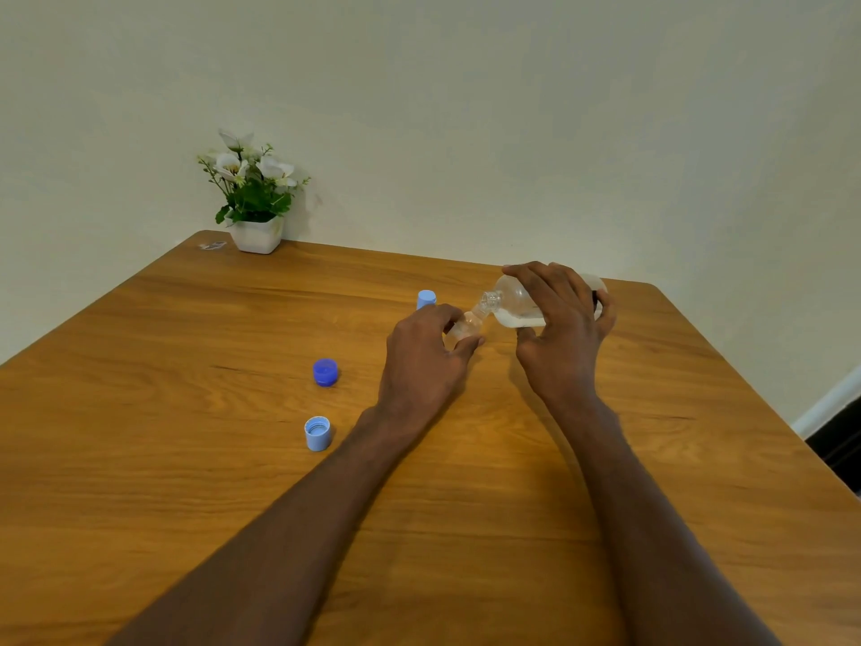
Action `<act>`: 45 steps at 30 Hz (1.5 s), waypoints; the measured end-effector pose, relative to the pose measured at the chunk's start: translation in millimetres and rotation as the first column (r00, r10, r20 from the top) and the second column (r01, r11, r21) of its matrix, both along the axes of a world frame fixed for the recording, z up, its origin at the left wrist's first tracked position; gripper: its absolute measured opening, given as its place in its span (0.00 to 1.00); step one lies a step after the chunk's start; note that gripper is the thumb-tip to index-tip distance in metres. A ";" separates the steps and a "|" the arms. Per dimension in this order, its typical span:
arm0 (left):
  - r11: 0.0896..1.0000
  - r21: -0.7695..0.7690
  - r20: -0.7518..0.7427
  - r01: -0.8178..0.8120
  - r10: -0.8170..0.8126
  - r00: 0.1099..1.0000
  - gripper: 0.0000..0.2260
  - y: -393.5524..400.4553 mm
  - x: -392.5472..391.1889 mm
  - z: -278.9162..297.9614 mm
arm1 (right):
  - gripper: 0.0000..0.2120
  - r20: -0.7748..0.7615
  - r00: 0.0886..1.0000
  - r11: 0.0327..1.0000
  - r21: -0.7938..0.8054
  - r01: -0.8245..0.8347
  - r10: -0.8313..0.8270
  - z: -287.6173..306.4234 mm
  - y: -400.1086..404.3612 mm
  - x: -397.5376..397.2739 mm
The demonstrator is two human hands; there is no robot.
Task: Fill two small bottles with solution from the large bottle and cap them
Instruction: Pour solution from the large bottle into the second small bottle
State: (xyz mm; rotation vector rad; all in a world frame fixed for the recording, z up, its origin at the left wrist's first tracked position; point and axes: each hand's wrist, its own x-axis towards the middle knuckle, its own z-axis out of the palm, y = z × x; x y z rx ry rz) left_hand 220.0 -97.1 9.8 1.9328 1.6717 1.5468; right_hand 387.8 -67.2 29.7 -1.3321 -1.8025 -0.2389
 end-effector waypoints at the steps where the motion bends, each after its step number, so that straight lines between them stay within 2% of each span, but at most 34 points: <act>1: 1.000 -0.002 0.006 0.002 -0.002 1.000 0.16 0.1 0.1 0.2 | 0.41 0.002 1.000 1.000 0.003 0.001 -0.001 0.0 0.1 0.2; 45: 1.000 -0.013 -0.007 0.011 -0.011 1.000 0.16 3.2 -0.8 -1.8 | 0.41 0.002 1.000 1.000 0.015 -0.009 0.009 0.6 -0.1 -0.1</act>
